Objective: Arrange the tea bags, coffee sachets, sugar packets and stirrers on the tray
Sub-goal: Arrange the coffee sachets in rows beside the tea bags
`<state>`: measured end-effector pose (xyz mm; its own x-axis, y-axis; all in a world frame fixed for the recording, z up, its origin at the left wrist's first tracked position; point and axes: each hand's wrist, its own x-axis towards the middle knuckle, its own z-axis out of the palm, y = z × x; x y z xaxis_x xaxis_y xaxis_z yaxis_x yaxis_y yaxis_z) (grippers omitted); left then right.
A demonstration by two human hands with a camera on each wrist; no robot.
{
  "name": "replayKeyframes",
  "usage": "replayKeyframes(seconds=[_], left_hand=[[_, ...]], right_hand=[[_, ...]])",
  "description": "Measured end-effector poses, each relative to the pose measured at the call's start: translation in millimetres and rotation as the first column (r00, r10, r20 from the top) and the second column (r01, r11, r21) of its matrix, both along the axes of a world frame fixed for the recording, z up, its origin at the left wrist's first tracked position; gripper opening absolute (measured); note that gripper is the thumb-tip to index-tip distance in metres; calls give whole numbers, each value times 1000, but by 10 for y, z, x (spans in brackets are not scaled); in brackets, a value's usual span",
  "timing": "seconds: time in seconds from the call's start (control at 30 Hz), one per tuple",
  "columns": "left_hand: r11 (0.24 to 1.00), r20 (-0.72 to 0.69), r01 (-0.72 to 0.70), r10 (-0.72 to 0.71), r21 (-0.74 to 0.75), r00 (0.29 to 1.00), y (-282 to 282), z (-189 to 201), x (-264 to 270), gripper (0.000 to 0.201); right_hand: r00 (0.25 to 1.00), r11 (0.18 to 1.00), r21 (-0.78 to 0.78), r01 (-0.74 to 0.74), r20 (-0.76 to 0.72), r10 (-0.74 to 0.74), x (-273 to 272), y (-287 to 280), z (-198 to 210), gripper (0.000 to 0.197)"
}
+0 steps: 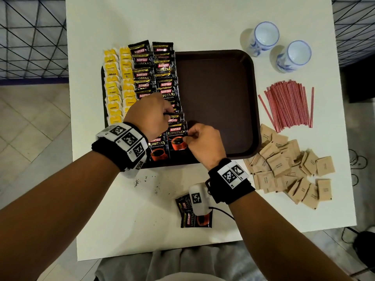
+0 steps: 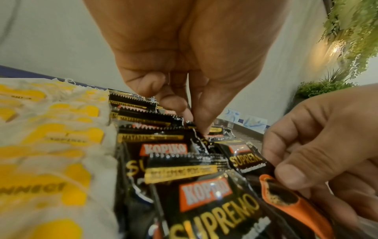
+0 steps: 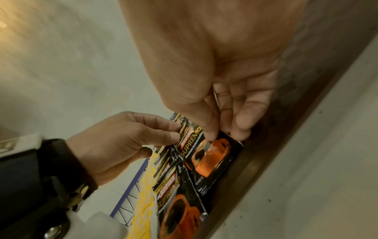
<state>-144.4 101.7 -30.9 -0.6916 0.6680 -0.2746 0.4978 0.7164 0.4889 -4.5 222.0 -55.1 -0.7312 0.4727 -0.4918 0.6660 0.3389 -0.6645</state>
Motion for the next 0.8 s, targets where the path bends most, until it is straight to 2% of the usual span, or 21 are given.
replayKeyframes(seconds=[0.43,0.63,0.8], left_hand=[[999,-57,45,-45,-3,997,-5,28,-21,21],[992,-124,24,-8,126,992,-87,55,42,18],[973,-97,-49,72,226,993,-234,109,201,17]], right_hand=[[1000,998,-65,23,-5,-24,-87,-53,-45,6],[998,994,-90,68,-5,-68,-56,-30,-59,7],[995,991,-102,89,-24,-92,-2,9,-5,7]])
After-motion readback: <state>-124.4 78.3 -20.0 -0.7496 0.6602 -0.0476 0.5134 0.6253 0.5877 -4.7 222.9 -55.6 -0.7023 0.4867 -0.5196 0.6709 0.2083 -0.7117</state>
